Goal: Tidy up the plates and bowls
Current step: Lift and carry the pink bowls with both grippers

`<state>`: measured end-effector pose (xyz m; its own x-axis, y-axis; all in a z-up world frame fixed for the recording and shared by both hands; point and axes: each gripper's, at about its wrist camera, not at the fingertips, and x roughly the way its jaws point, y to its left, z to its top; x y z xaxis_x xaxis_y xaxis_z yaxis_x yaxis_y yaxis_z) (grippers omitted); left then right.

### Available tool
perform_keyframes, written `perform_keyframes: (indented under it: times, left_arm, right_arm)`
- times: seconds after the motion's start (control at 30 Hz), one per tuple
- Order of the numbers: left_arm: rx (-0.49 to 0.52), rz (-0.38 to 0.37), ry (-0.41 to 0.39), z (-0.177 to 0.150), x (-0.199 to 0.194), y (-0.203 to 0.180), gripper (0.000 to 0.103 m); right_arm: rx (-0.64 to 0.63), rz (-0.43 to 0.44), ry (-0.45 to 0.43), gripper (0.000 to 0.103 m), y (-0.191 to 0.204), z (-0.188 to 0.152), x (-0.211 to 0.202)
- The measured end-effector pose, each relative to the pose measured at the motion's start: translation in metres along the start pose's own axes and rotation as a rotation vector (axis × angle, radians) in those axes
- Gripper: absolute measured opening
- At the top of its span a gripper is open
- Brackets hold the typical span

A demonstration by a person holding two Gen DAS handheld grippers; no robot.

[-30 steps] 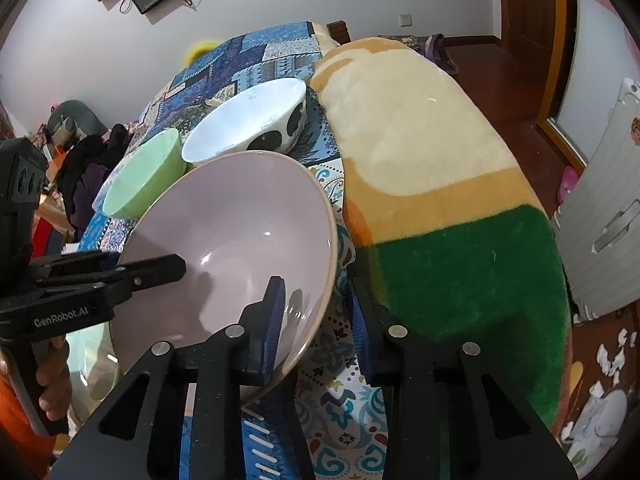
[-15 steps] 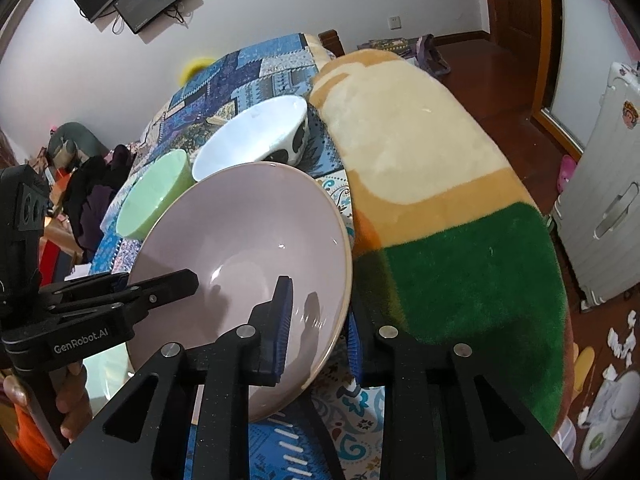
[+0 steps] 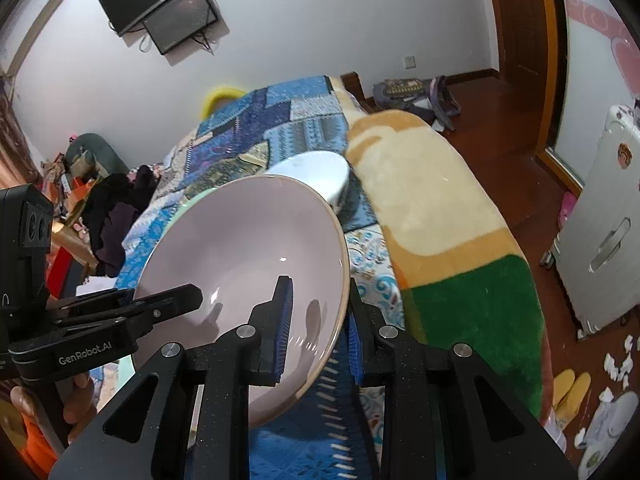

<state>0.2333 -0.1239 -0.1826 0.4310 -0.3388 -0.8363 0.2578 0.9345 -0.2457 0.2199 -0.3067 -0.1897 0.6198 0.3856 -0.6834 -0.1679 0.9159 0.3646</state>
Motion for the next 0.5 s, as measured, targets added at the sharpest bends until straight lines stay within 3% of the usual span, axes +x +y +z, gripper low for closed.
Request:
perform_keyframes:
  times: [0.5]
  left_arm:
    - [-0.075,0.041,-0.105,-0.029,-0.076,0.042,0.03]
  right_arm:
    - [-0.117,0.061,-0.023,0.022,0.07,-0.005,-0.006]
